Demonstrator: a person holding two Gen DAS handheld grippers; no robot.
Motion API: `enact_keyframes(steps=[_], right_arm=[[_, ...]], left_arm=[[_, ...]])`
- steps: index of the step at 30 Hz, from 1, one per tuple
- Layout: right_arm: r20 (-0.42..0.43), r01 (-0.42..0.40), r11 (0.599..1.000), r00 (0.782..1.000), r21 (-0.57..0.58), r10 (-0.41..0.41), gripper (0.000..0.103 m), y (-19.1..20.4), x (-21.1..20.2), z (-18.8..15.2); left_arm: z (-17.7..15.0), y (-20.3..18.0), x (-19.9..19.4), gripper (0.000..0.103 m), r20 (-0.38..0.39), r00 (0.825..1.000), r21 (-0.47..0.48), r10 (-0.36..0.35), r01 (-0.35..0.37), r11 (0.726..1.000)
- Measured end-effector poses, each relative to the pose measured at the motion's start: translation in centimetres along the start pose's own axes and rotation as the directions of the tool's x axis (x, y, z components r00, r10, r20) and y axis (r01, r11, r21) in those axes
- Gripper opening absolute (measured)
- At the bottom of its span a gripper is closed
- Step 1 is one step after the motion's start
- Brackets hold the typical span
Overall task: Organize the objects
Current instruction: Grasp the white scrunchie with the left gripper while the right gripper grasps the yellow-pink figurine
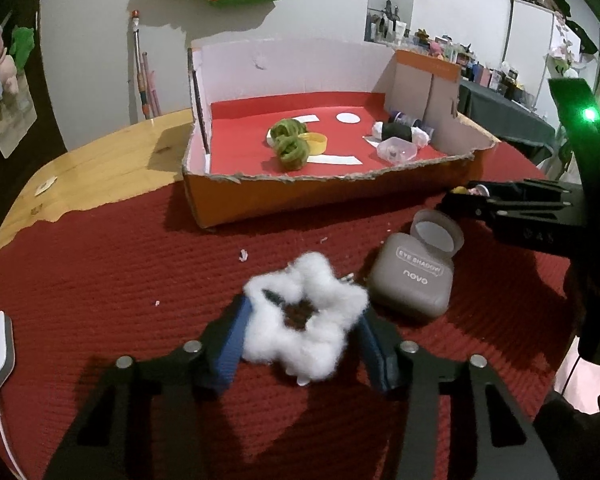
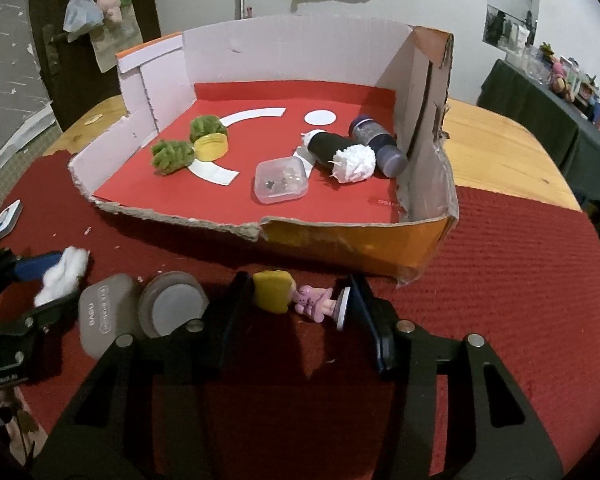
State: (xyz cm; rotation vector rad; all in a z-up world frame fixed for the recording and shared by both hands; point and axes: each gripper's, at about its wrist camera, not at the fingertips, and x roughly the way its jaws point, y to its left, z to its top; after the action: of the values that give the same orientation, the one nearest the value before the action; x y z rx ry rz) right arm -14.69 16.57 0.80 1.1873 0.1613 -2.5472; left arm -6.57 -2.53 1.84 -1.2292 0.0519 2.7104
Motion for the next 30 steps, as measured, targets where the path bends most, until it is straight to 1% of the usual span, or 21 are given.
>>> enact_keyframes(steps=[3, 6, 7, 8, 9, 14, 17, 25, 30], right_arm=[[0.007, -0.018, 1.0, 1.0, -0.003, 0.018, 0.048, 0.3, -0.6, -0.1], [0.013, -0.046, 0.999, 0.999, -0.003, 0.047, 0.048, 0.6, -1.3, -0.2], [0.014, -0.055, 0.998, 0.998, -0.004, 0.055, 0.048, 0.8, -1.5, -0.2], [0.016, -0.062, 0.998, 0.998, -0.005, 0.062, 0.048, 0.9, -1.7, -0.2], [0.019, -0.066, 0.998, 0.998, -0.008, 0.066, 0.048, 1.1, -1.9, -0.1], [0.025, -0.086, 0.996, 0.996, -0.019, 0.087, 0.048, 1.8, -2.6, -0.2], [0.027, -0.096, 0.995, 0.995, -0.023, 0.097, 0.048, 2.0, -3.0, -0.3], [0.05, -0.123, 0.991, 0.991, -0.043, 0.125, 0.048, 2.8, -4.4, 0.0], [0.068, -0.137, 0.989, 0.988, -0.057, 0.141, 0.048, 3.4, -5.2, 0.2]], left_arm=[[0.0, 0.2, -0.3, 0.049, 0.006, 1.0, -0.011, 0.0, 0.0, 1.0], [0.1, 0.2, -0.6, 0.044, 0.013, 1.0, -0.016, 0.002, -0.001, 1.0], [0.1, 0.2, -0.8, 0.039, 0.018, 1.0, -0.015, 0.002, -0.002, 1.0], [0.2, 0.1, -1.0, 0.025, 0.023, 1.0, -0.013, 0.0, 0.001, 1.0], [0.3, 0.1, -1.1, 0.02, 0.024, 1.0, -0.012, -0.011, 0.011, 1.0], [0.2, 0.2, -1.2, 0.019, 0.016, 1.0, -0.02, -0.014, 0.015, 1.0], [0.1, 0.4, -1.7, 0.016, 0.029, 0.999, -0.031, -0.02, 0.021, 0.999], [0.6, 1.3, -3.1, 0.012, 0.054, 0.998, -0.068, -0.017, 0.021, 0.997], [0.8, 1.2, -3.5, 0.011, 0.065, 0.998, -0.067, -0.018, 0.023, 0.998]])
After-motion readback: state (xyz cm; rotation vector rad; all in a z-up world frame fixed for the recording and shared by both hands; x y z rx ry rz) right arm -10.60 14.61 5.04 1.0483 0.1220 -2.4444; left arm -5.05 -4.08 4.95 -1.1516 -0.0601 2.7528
